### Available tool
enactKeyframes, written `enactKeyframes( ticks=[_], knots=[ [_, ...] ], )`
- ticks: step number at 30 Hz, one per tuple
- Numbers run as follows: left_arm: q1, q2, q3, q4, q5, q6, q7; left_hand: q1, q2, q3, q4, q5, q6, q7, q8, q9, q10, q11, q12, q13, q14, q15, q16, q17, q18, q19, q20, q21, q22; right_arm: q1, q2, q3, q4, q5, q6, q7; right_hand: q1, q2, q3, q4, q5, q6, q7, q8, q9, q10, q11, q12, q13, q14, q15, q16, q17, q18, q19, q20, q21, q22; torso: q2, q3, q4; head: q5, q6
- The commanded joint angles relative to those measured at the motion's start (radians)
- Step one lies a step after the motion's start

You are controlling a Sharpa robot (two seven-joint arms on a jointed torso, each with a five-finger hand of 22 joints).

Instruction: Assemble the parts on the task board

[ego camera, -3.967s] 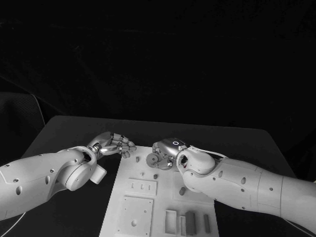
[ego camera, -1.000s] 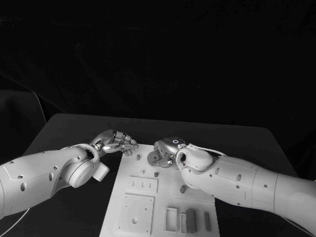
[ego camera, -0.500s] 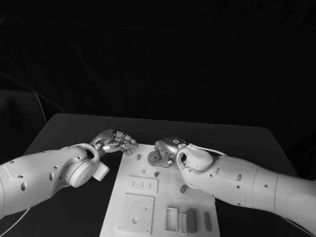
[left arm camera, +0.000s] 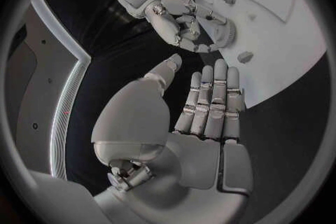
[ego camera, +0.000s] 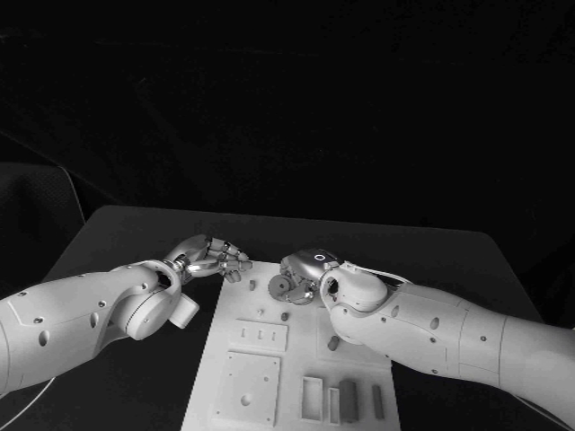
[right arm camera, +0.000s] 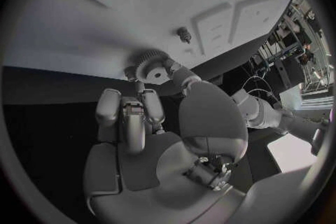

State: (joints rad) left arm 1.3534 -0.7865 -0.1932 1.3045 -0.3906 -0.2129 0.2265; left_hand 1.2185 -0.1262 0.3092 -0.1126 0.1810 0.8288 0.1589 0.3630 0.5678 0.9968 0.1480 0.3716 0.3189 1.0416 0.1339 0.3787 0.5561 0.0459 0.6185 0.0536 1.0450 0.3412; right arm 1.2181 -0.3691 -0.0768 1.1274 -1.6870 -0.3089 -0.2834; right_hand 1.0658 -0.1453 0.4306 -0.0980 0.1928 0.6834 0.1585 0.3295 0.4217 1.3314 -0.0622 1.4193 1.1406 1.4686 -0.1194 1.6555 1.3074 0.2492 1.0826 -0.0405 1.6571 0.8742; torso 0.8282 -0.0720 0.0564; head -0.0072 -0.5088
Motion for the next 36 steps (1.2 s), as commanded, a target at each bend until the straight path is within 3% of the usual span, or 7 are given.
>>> enactKeyframes(
  ticks=[1,27,33,36],
  knots=[
    [0.001,0.002,0.001,0.0,0.001,0.0,0.007,0.002,0.006,-0.006,0.002,0.005,0.001,0.004,-0.005,-0.001,0.007,0.003,-0.007,0.001,0.006,0.0,-0.004,0.002,0.014,0.008,-0.001,-0.007,-0.001,-0.001,-0.001,-0.001,0.004,0.002,0.001,0.002,-0.001,-0.012,-0.003,0.004,-0.002,-0.018,0.002,-0.006,-0.004,-0.004,0.0,-0.006,-0.002,0.176,0.0,0.105,0.242,0.013,0.0,-0.006,0.119,0.0,0.0,-0.0001,-0.0007,0.001,-0.001],
    [0.001,0.003,0.001,-0.006,0.001,0.001,0.007,0.002,0.006,-0.007,0.002,0.005,0.0,0.004,-0.006,-0.002,0.006,0.003,-0.008,0.001,0.006,0.0,-0.005,0.002,0.014,0.008,-0.001,-0.007,-0.001,-0.004,-0.029,0.0,0.034,-0.003,-0.061,-0.011,-0.003,-0.02,-0.002,0.006,-0.002,-0.028,0.004,-0.01,-0.005,-0.005,0.0,-0.007,-0.003,0.172,0.0,0.102,0.235,0.013,-0.001,-0.006,0.118,0.0,0.0,0.0012,-0.0004,0.002,-0.001],
    [0.001,0.001,0.001,-0.006,0.001,0.001,0.008,0.002,0.006,-0.007,0.002,0.005,0.0,0.004,-0.006,-0.002,0.007,0.003,-0.008,0.001,0.006,0.0,-0.005,0.002,0.015,0.008,-0.001,-0.007,-0.001,-0.004,-0.053,0.0,0.065,0.005,-0.069,-0.009,-0.003,-0.02,-0.002,0.006,-0.002,-0.028,0.004,-0.01,-0.005,-0.005,0.0,-0.008,-0.003,0.171,0.0,0.101,0.234,0.013,-0.001,-0.006,0.117,0.0,0.0,0.0023,-0.0015,0.003,0.0],
    [0.001,-0.002,0.001,-0.006,0.001,0.0,0.009,0.002,0.006,-0.007,0.002,0.005,0.0,0.004,-0.006,-0.002,0.007,0.003,-0.008,0.0,0.006,0.0,-0.005,0.002,0.015,0.008,-0.001,-0.007,-0.001,-0.004,-0.077,0.007,0.093,0.041,-0.081,0.0,-0.004,-0.015,0.0,0.008,-0.001,-0.02,0.004,-0.005,-0.003,-0.005,0.0,-0.008,-0.003,0.169,0.0,0.1,0.232,0.013,0.0,-0.006,0.117,0.0,0.0,0.0027,-0.0021,0.004,0.003]
  ],
)
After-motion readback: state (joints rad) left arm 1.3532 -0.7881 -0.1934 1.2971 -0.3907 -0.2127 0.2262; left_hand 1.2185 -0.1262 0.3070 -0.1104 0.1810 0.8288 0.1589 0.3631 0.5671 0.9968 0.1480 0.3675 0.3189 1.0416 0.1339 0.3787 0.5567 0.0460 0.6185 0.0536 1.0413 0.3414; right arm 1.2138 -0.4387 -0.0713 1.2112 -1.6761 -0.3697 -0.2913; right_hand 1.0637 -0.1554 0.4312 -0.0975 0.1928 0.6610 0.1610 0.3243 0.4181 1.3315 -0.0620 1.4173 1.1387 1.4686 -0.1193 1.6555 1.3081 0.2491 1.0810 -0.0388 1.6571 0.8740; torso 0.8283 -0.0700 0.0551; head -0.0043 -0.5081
